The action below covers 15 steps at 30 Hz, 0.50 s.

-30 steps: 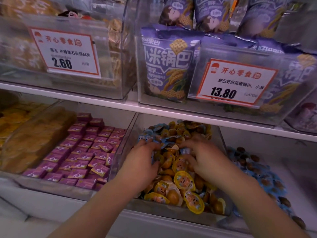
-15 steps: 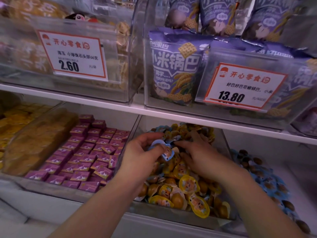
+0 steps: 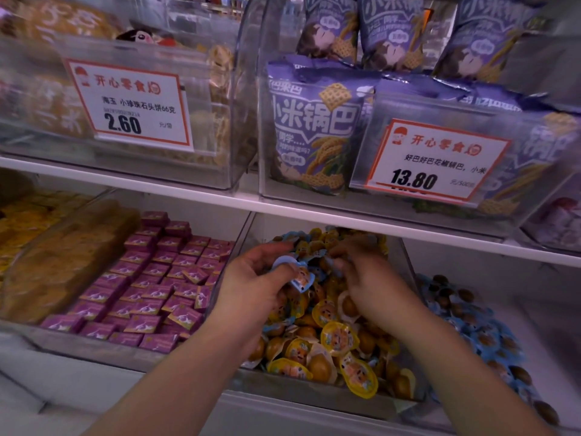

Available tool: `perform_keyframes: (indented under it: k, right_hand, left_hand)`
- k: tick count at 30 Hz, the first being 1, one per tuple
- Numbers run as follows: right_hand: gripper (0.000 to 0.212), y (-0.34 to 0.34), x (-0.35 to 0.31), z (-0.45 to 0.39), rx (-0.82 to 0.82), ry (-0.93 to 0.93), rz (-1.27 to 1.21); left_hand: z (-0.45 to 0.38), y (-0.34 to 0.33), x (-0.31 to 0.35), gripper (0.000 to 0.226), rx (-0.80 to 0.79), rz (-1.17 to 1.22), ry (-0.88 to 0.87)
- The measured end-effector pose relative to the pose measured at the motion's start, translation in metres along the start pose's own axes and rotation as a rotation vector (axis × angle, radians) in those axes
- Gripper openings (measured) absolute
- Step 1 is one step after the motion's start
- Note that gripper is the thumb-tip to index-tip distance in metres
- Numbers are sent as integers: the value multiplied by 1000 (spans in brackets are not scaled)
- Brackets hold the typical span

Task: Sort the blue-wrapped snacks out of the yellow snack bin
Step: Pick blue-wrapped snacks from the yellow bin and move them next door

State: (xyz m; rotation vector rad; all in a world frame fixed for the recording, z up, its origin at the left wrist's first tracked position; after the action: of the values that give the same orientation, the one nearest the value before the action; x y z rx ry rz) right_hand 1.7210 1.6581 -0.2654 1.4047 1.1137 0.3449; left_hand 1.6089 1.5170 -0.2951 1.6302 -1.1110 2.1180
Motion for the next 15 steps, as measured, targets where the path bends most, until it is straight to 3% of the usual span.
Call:
perform_keyframes:
  k: [4,6,8,10,13,15]
  right_hand:
    - [21,32,4,12,199,-138,-237]
    - [19,27,8,22,183,-272,-605]
    - [22,10,7,34,106,-456,-1095]
    - [27,-6,-2,46,-35,-599,-1424]
    - [46,-13,-18,56,-274,-587,-1569]
    - [53,-13,-21,60,-331,-542,-1555]
  left_hand:
    - [0,-2,1,23,22,26,-28]
    - [1,-10,2,23,10,97,-34]
    - [3,-21,3,26,-12,201,-37]
    - [8,-31,7,27,-38,242,-77]
    - [20,-47,18,28,-92,11,-272]
    - [32,-63,21,30,-165,-240,-408]
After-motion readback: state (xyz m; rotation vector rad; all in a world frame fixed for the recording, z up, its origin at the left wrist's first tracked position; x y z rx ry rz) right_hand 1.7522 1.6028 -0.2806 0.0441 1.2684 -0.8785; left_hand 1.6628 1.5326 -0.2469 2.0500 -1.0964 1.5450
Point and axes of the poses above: each hand's wrist, its own z-axis away from the middle knuckle, its own y-axis out of the back of the hand, x = y × z, the point moved 8 cm from there along -z, towards the middle knuckle, and after that the axes turned 5 degrees about z, right-handed, at the moved point
